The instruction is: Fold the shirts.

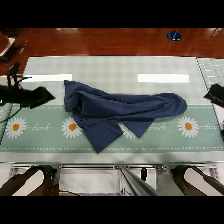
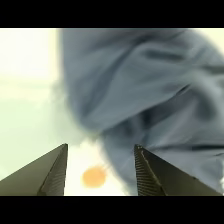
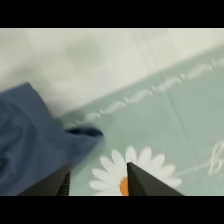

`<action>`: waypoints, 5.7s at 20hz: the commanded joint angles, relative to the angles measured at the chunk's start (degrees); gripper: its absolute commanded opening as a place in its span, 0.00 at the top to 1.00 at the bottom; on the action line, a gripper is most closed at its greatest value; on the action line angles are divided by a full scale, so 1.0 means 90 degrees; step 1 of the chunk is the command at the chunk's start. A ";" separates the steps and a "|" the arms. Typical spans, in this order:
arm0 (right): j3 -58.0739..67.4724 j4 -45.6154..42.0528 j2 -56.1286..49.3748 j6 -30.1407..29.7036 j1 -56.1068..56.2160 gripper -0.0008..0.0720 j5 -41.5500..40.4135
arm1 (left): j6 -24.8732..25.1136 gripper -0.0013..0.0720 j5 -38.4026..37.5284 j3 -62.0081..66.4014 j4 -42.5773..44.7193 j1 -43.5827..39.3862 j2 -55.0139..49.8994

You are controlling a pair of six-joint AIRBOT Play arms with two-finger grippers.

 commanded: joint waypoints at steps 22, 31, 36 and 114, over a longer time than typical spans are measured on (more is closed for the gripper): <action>-0.3092 0.2268 0.1154 -0.1115 -0.0304 0.43 -0.0236 | 0.1889 0.29 0.2064 -0.3949 -0.3874 -0.0192 0.0546; -0.3092 0.2261 0.1154 -0.1132 -0.0304 0.43 -0.0243 | 0.1831 0.49 0.3048 -0.3162 -0.4265 -0.1649 -0.0707; -0.3070 0.1923 0.1146 -0.0845 -0.0367 0.43 -0.0879 | 0.1863 0.96 0.2715 -0.2968 -0.4265 -0.1734 -0.1277; 0.1829 0.3009 0.0784 -0.1741 0.1537 0.95 0.0236 | 0.0032 0.96 0.1593 0.1707 -0.0163 -0.0537 0.0461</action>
